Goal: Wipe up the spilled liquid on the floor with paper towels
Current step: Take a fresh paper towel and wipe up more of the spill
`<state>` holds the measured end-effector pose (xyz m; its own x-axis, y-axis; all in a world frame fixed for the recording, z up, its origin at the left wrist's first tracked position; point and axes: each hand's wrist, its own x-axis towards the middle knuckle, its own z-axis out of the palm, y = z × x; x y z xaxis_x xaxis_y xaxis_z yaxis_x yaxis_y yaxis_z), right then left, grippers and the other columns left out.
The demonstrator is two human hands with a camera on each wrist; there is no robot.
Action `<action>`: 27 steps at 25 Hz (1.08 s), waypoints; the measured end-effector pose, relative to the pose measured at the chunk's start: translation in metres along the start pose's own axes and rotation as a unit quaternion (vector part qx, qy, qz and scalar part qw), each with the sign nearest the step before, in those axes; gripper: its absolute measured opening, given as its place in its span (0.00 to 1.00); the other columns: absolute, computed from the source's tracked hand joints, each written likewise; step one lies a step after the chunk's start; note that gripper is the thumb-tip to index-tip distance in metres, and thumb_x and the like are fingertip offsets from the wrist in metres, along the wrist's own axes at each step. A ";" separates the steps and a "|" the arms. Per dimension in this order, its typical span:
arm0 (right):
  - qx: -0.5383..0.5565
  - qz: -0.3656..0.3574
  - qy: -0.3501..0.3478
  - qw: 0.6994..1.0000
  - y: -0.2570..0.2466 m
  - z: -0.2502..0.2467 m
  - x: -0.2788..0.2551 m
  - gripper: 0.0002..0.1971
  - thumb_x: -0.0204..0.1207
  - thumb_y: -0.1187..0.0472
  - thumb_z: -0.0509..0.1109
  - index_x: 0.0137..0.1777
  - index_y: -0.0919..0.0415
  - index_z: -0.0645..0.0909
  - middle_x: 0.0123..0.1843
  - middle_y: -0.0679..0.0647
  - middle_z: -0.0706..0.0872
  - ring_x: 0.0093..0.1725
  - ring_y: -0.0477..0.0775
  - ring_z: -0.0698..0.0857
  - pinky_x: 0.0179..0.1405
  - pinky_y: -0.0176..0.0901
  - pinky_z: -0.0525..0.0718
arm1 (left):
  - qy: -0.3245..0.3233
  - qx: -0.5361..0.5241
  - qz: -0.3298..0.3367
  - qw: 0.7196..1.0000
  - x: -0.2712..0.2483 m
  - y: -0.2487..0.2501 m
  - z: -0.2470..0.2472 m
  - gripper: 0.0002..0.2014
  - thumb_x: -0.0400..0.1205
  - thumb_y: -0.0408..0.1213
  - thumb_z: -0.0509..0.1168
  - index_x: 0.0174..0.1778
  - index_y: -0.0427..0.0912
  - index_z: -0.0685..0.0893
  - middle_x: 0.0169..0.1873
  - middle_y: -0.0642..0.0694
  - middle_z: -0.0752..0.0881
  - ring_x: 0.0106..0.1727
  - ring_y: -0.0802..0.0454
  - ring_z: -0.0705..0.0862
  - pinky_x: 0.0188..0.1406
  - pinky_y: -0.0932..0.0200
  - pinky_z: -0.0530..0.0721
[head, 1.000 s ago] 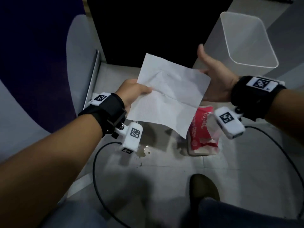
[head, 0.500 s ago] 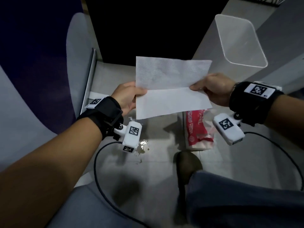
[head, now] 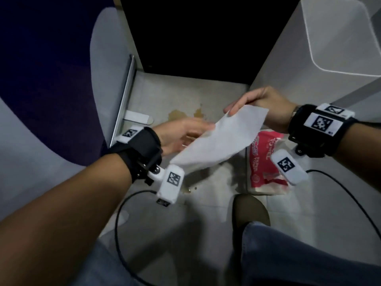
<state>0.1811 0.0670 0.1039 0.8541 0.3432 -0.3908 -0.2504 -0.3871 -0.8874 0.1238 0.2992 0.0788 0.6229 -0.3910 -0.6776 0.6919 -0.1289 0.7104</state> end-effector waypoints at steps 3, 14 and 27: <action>0.111 0.037 0.049 0.992 0.011 -0.001 0.007 0.15 0.77 0.69 0.66 0.59 0.60 0.89 0.56 0.57 0.92 0.51 0.54 0.89 0.49 0.46 0.86 | 0.078 0.002 0.028 0.997 0.009 -0.011 0.016 0.11 0.76 0.33 0.73 0.53 0.34 0.88 0.51 0.37 0.91 0.51 0.41 0.90 0.61 0.43 0.84; 0.222 0.172 -0.021 0.959 0.054 0.035 -0.027 0.03 0.80 0.65 0.72 0.49 0.59 0.86 0.45 0.55 0.89 0.42 0.51 0.88 0.35 0.41 0.89 | 0.168 -0.075 0.082 0.979 0.011 -0.017 0.012 0.13 0.79 0.26 0.70 0.60 0.31 0.85 0.53 0.37 0.90 0.45 0.45 0.89 0.43 0.54 0.90; 0.153 0.082 0.049 0.984 0.045 0.042 -0.026 0.11 0.82 0.68 0.65 0.53 0.60 0.91 0.42 0.55 0.89 0.36 0.52 0.84 0.29 0.40 0.84 | 0.093 -0.053 0.017 0.994 -0.008 -0.013 0.016 0.10 0.78 0.35 0.72 0.54 0.38 0.88 0.46 0.44 0.90 0.45 0.48 0.90 0.44 0.51 0.89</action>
<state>0.1280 0.0766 0.0635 0.8270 0.2076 -0.5224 -0.5010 -0.1496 -0.8524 0.1044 0.2898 0.0783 0.6960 -0.2176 -0.6843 0.6982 -0.0178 0.7157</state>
